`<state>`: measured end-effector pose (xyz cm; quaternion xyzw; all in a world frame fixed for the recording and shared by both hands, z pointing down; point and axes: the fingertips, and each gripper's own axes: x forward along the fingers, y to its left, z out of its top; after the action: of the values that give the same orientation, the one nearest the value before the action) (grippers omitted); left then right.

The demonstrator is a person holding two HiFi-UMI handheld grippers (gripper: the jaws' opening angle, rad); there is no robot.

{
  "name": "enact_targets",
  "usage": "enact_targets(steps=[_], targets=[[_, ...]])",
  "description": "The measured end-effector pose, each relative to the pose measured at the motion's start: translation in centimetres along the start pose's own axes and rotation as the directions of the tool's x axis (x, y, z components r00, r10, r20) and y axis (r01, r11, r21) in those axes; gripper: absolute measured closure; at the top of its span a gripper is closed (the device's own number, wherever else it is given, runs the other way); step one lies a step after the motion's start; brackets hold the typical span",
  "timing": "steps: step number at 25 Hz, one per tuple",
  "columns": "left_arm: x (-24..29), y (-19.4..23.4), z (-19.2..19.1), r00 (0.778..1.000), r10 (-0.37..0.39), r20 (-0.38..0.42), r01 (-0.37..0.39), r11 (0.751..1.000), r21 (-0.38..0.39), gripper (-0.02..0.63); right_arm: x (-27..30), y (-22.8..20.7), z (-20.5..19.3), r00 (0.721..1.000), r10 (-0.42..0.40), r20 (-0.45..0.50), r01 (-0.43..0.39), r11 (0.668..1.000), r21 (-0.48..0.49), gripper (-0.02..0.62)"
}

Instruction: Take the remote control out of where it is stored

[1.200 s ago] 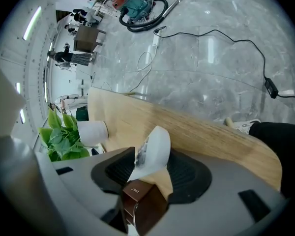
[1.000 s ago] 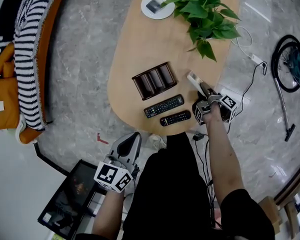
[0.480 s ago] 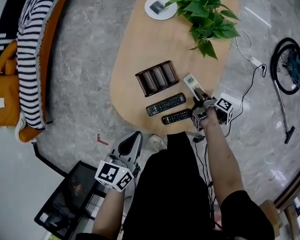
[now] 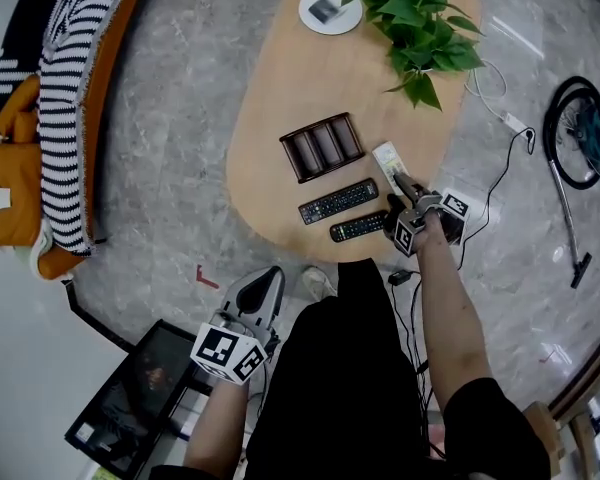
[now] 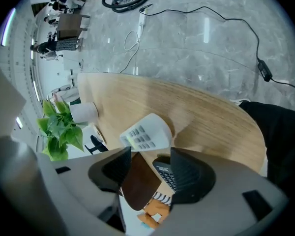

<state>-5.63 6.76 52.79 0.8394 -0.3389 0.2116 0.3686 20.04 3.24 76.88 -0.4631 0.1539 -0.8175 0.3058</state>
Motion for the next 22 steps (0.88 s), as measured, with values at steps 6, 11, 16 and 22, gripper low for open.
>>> enact_targets(steps=[6, 11, 16, 22], targets=[[0.3, -0.1, 0.2, 1.000, -0.018, 0.018, 0.017, 1.000, 0.007, 0.598, -0.4, 0.0, -1.0, 1.000, -0.007, -0.017, 0.006, 0.998, -0.059, 0.360], [0.1, -0.3, 0.9, 0.999, -0.032, 0.042, 0.030, 0.999, 0.041, 0.598, -1.4, 3.0, -2.5, 0.995, 0.083, -0.050, -0.091, 0.980, -0.177, 0.365], [-0.4, -0.7, 2.1, 0.995, -0.045, 0.091, 0.037, 0.996, 0.086, 0.598, -3.0, 5.4, -6.0, 0.990, 0.096, -0.099, -0.128, 0.910, -0.395, 0.571], [-3.5, -1.5, 3.3, 0.983, -0.064, 0.170, 0.044, 0.992, 0.119, 0.598, -7.1, 8.2, -13.9, 0.972, 0.115, -0.204, -0.231, 0.620, -0.750, 0.588]])
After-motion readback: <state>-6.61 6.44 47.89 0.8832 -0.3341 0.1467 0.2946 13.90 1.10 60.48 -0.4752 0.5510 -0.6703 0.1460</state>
